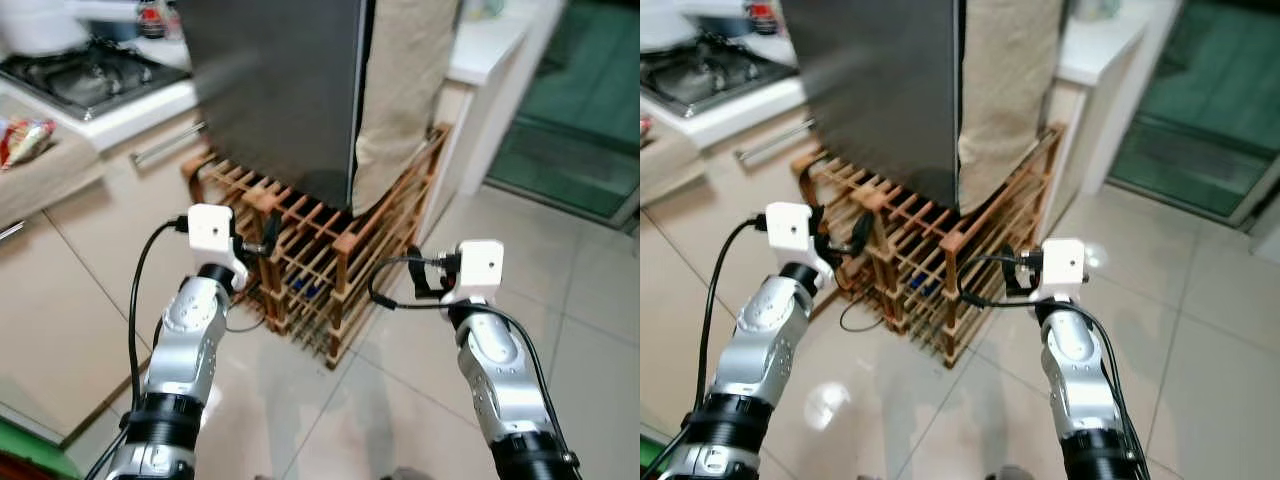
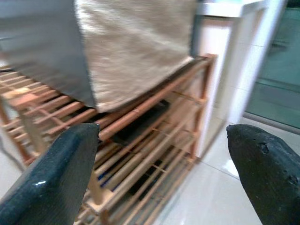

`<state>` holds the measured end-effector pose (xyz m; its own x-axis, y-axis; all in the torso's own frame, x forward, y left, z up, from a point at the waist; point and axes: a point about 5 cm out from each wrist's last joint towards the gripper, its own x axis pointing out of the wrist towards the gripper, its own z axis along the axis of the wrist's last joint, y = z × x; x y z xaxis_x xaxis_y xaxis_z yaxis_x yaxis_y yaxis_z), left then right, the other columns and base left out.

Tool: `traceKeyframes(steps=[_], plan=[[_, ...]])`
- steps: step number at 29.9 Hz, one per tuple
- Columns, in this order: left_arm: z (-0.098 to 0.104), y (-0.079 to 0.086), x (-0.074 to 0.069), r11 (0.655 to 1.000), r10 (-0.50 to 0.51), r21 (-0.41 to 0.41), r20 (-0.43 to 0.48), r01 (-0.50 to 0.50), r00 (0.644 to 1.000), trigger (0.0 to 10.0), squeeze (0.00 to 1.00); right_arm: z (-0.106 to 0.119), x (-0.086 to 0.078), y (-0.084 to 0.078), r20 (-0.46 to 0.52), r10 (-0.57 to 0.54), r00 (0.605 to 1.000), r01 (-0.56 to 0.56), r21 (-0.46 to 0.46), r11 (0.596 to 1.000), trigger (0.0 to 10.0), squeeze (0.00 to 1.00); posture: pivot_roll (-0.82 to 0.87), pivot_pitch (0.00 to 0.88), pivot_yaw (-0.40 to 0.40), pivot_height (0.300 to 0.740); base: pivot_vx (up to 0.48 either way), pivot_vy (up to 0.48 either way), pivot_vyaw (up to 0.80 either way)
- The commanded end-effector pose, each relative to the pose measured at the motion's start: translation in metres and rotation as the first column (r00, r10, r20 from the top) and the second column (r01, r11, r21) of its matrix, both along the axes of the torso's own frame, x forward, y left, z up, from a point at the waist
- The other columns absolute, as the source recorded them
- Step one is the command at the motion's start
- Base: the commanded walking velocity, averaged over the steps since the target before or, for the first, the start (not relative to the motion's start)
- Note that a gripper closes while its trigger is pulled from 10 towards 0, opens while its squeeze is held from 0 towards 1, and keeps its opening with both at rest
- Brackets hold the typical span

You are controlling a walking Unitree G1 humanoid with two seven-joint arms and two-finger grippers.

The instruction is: Restocking fridge

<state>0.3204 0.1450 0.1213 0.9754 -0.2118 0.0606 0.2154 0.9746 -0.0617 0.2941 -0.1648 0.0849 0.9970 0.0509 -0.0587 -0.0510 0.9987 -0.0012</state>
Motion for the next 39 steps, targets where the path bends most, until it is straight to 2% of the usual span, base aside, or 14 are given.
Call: traceKeyframes(steps=[1,7,14,16,17,18,20,21,22,24,25,29,35,39], plan=[[0.003,-0.009,0.002,1.000,-0.029,-0.003,0.011,0.029,1.000,10.0,0.00,0.004,0.000,-0.006,0.020,-0.018,1.000,0.018,-0.004,1.000,10.0,0.00,-0.06,0.000,0.049,0.740,0.000,0.472,-0.69],[0.005,-0.011,0.003,0.999,-0.040,0.011,0.019,0.040,0.999,10.0,0.00,0.005,0.000,-0.004,0.031,0.004,1.000,-0.004,-0.004,1.000,10.0,0.00,-0.06,0.000,0.050,0.740,0.000,0.421,-0.68],[0.008,-0.013,0.004,0.999,-0.052,0.001,0.035,0.052,0.998,10.0,0.00,0.006,-0.001,0.005,0.046,0.043,0.998,-0.042,-0.020,0.999,10.0,0.00,-0.06,0.000,0.052,0.740,0.000,0.000,0.00],[0.011,-0.014,0.003,0.999,-0.048,-0.013,0.055,0.049,0.997,10.0,0.00,0.022,0.003,-0.001,0.105,0.000,0.994,0.008,-0.072,0.997,10.0,0.00,-0.05,0.000,0.051,0.740,0.122,-0.291,0.00],[0.011,-0.014,0.003,0.999,-0.048,-0.013,0.055,0.049,0.997,10.0,0.00,0.022,0.003,-0.001,0.105,0.000,0.994,0.008,-0.072,0.997,10.0,0.00,-0.05,0.000,0.051,0.740,0.244,-0.315,0.00],[0.020,-0.013,0.001,0.999,-0.038,-0.020,0.081,0.040,0.996,10.0,0.00,0.048,0.004,-0.007,0.187,-0.045,0.981,0.062,-0.084,0.995,10.0,0.00,-0.06,0.000,0.054,0.740,0.251,-0.255,0.00],[0.030,-0.010,-0.006,0.999,-0.037,-0.023,0.111,0.039,0.993,10.0,0.00,0.062,-0.002,-0.015,0.225,-0.088,0.970,0.104,-0.060,0.993,10.0,0.00,-0.06,0.000,0.053,0.740,0.126,-0.127,0.00],[0.030,-0.010,-0.006,0.999,-0.037,-0.023,0.111,0.039,0.993,10.0,0.00,0.062,-0.002,-0.015,0.225,-0.088,0.970,0.104,-0.060,0.993,10.0,0.00,-0.06,0.000,0.053,0.740,0.000,0.000,0.00],[0.041,-0.005,-0.019,0.998,-0.054,-0.021,0.135,0.057,0.989,10.0,0.00,0.062,-0.015,-0.021,0.208,-0.104,0.972,0.118,-0.054,0.992,10.0,0.00,-0.06,0.000,0.048,0.740,0.000,0.000,0.00],[0.044,-0.001,-0.027,0.998,-0.063,-0.008,0.137,0.065,0.989,10.0,0.00,0.053,-0.024,-0.023,0.149,-0.086,0.985,0.103,-0.107,0.989,10.0,0.00,-0.05,0.000,0.046,0.740,0.000,0.000,0.00],[0.044,0.001,-0.030,0.998,-0.062,-0.008,0.129,0.064,0.990,10.0,0.00,0.047,-0.030,-0.025,0.117,-0.087,0.989,0.099,-0.104,0.990,10.0,0.00,-0.05,0.000,0.038,0.740,0.289,0.000,0.00],[0.041,0.002,-0.030,0.998,-0.057,-0.005,0.117,0.058,0.991,10.0,0.00,0.033,-0.046,-0.029,0.082,-0.121,0.989,0.127,-0.067,0.990,10.0,0.00,-0.05,0.000,0.034,0.740,0.353,-0.159,0.00],[0.040,-0.010,-0.026,0.997,-0.073,0.003,0.090,0.073,0.993,10.0,0.00,0.026,-0.045,-0.031,0.058,-0.138,0.989,0.142,-0.062,0.988,10.0,0.00,-0.06,0.000,0.046,0.740,0.330,-0.345,0.00],[0.040,-0.017,-0.022,0.997,-0.079,-0.014,0.073,0.081,0.994,10.0,0.00,0.035,-0.033,-0.033,0.092,-0.143,0.985,0.151,-0.079,0.985,10.0,0.00,-0.07,0.000,0.059,0.740,0.345,-0.330,-0.80]])
